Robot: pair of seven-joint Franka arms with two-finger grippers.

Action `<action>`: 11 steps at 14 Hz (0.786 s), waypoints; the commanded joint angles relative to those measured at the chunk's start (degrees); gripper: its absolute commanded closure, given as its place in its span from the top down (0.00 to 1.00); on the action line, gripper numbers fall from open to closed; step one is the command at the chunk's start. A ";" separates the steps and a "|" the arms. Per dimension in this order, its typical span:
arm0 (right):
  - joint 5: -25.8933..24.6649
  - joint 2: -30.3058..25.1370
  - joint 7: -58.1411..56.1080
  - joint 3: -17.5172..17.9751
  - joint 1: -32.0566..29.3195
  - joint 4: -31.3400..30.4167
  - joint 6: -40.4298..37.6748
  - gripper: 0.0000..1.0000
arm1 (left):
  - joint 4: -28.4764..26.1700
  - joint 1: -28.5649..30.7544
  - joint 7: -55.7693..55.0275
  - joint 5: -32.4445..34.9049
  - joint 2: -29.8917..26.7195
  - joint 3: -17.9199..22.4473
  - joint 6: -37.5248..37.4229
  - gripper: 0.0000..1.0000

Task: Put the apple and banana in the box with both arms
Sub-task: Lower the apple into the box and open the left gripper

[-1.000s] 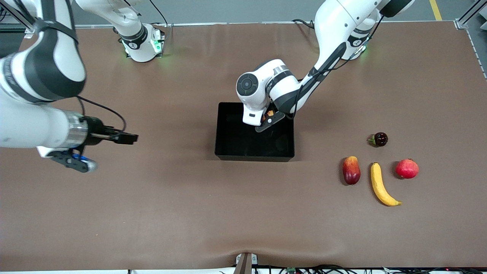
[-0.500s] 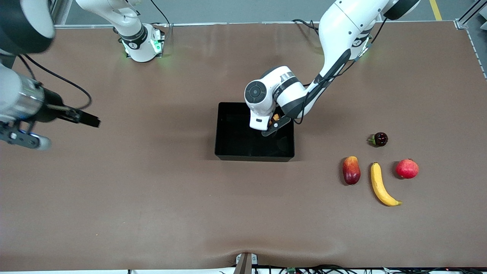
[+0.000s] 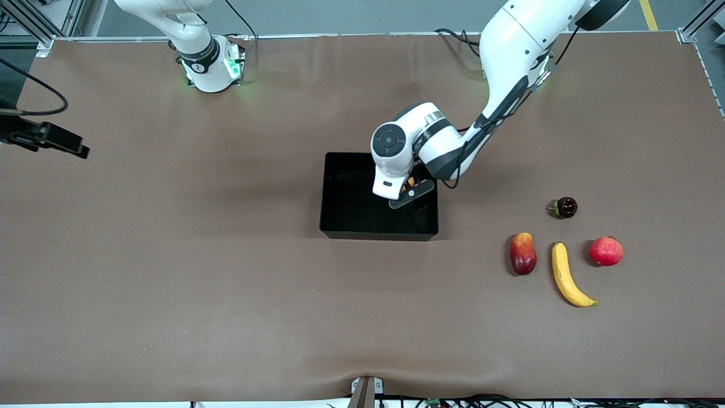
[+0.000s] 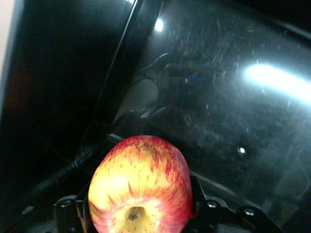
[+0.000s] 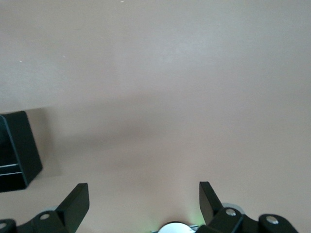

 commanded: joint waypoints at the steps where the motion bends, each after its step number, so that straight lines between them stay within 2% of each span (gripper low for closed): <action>1: -1.10 -4.64 -2.71 0.87 -3.04 -4.65 1.07 1.00 | -1.88 1.67 4.95 0.60 -2.03 -0.83 1.10 0.00; 6: -1.18 -11.84 -2.80 1.48 -3.22 -12.99 3.35 1.00 | -2.32 2.11 8.03 0.16 -1.51 -1.62 0.83 0.00; 8: -1.36 -11.41 -3.84 1.48 -2.69 -12.40 3.36 1.00 | -2.58 2.11 8.30 0.16 -1.07 -1.62 0.83 0.00; 11: -5.22 -10.45 -5.26 1.57 -0.33 -7.74 3.01 1.00 | -2.49 2.02 8.57 0.07 -0.46 -1.62 0.83 0.00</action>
